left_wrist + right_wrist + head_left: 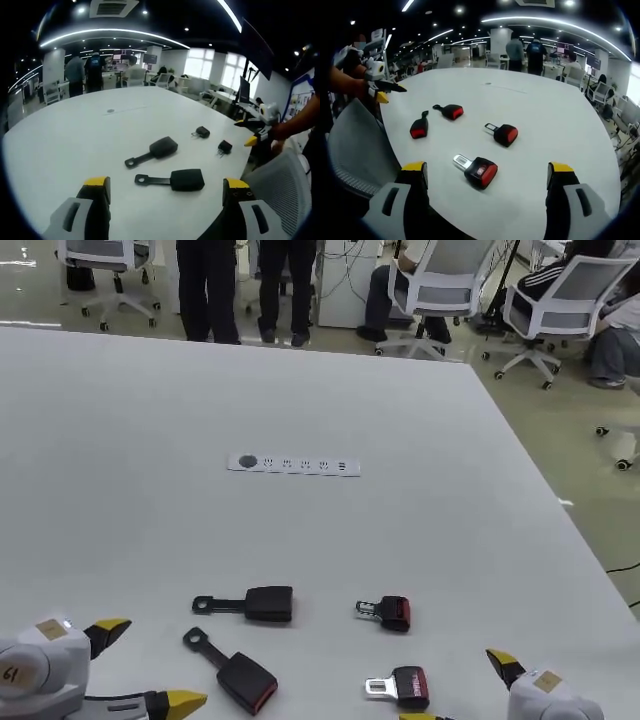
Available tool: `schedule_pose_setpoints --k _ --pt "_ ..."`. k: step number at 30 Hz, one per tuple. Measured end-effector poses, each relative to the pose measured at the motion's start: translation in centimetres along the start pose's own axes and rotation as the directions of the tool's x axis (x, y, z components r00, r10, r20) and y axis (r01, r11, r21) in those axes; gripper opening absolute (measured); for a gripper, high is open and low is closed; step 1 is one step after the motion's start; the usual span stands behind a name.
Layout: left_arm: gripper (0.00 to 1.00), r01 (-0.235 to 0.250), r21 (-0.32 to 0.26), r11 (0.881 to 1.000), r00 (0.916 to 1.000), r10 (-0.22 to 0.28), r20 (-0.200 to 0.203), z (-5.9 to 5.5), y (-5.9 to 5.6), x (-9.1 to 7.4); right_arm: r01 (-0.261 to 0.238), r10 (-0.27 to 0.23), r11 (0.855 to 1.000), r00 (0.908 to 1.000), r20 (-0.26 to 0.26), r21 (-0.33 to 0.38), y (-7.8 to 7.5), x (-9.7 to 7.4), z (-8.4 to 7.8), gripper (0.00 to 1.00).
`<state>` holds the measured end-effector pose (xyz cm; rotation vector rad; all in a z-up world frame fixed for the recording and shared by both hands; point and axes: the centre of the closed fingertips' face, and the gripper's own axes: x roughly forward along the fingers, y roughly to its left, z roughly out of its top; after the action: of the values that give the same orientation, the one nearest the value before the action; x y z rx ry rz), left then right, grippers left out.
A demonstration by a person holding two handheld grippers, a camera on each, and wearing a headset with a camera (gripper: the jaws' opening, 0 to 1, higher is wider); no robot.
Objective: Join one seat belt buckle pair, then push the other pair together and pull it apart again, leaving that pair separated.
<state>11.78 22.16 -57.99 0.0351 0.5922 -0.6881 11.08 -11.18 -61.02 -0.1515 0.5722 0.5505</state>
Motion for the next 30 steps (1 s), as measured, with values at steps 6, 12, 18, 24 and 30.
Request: schedule_pose_setpoints --k 6,12,18,24,30 --pt "0.95 -0.002 0.0 1.0 1.0 0.002 0.003 0.3 -0.3 -0.1 -0.001 0.001 1.0 1.0 0.003 0.004 0.1 -0.1 0.2 1.0" --pt "0.95 0.0 -0.003 1.0 1.0 0.0 0.002 0.2 -0.3 0.0 -0.002 0.002 1.0 1.0 0.002 0.004 0.0 0.0 0.0 1.0" --pt "0.95 0.004 -0.003 1.0 1.0 -0.004 0.0 -0.1 0.0 0.3 -0.005 0.005 1.0 1.0 -0.006 0.003 0.1 0.0 -0.4 1.0" --pt "0.94 0.012 0.001 1.0 0.9999 -0.011 -0.008 -0.5 0.2 0.6 -0.009 0.009 1.0 0.9999 -0.014 0.003 0.0 0.1 -0.6 0.99" --pt "0.93 0.025 0.031 0.999 0.9996 -0.024 -0.017 -0.5 0.1 0.9 -0.025 0.025 1.0 0.9995 -0.021 -0.002 -0.2 0.6 -0.9 0.99"
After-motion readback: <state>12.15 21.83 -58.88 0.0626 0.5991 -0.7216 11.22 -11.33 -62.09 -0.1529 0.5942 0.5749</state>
